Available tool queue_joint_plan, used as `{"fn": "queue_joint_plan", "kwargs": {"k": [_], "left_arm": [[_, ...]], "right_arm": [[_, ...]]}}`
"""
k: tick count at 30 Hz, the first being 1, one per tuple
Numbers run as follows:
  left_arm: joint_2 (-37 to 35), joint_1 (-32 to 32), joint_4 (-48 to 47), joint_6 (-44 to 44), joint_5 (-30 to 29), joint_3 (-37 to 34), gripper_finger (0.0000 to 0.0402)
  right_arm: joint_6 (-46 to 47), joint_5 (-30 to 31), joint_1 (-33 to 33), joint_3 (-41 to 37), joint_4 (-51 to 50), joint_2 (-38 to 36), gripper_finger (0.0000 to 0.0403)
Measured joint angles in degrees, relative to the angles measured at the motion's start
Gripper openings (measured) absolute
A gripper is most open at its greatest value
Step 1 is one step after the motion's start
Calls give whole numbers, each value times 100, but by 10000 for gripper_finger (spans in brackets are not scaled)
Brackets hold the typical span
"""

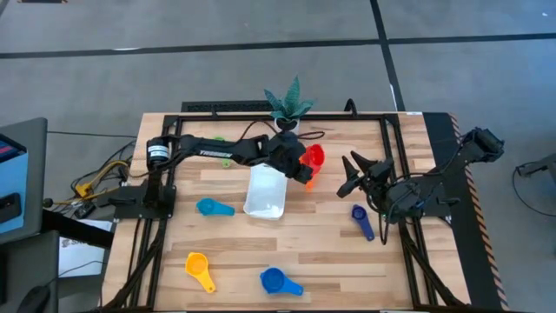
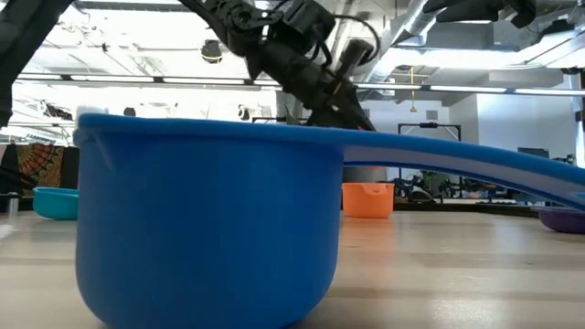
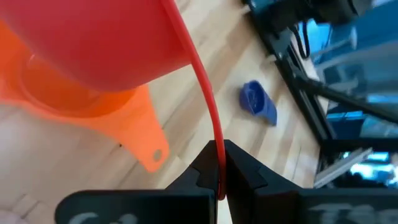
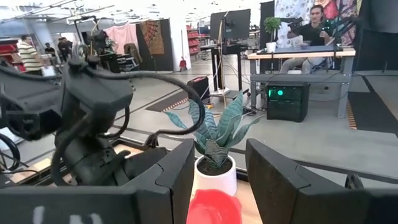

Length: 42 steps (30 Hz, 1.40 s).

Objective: Nest measuring cups in basket
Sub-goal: Stack the red measuring cup on top of the the orange measuring cup

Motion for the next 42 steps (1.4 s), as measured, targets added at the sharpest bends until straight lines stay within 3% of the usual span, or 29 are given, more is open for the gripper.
{"fn": "queue_joint_plan", "kwargs": {"k": [5, 12, 16, 25, 42], "left_arm": [[1, -21, -1188, 714, -475, 509, 0], [-2, 9, -1975, 1106, -794, 916, 0], [96, 9, -1920, 1077, -788, 939, 0], [770, -52, -1822, 843, -1, 1268, 0], [755, -47, -2026, 951, -161, 1519, 0]], "right_arm": [[0, 0, 0, 0, -27, 0, 171], [0, 0, 0, 0, -27, 0, 168], [2, 0, 0, 1, -25, 0, 166], [2, 0, 41, 4, -61, 0, 173], [17, 0, 116, 4, -111, 0, 180]]}}
